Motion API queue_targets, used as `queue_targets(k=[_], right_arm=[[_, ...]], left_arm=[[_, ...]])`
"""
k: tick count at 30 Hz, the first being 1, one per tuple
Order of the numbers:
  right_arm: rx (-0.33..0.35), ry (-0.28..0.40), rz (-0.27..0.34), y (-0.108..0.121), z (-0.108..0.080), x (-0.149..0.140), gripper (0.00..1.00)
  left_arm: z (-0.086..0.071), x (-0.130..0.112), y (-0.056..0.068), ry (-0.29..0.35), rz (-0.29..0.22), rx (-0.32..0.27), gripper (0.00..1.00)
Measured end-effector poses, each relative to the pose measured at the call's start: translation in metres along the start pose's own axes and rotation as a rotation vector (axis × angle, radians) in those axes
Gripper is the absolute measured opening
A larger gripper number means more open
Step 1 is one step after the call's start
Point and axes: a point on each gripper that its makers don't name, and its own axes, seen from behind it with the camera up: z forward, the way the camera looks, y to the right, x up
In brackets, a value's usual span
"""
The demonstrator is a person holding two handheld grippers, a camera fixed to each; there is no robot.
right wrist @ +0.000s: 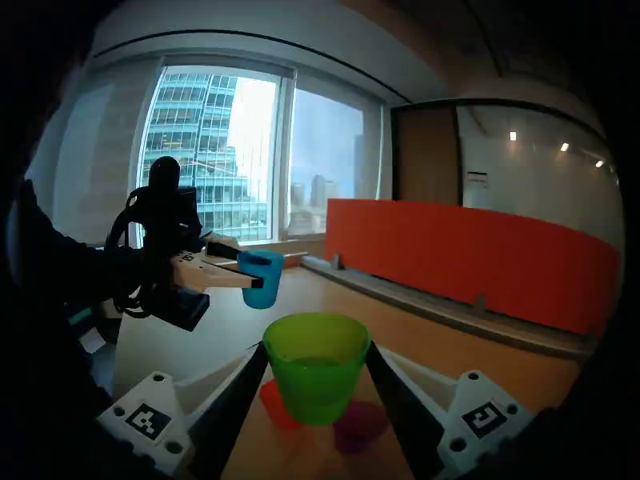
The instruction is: Pour water
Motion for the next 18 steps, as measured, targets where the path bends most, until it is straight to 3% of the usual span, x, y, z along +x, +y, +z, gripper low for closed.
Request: queue_targets(k=[18], right_arm=[[0.032, -0.116, -0.01, -0.006, -0.001, -0.045, 0.91]], left_arm=[[0.019, -0.057, 0.016, -0.176, 0.023, -0.055, 0.85]])
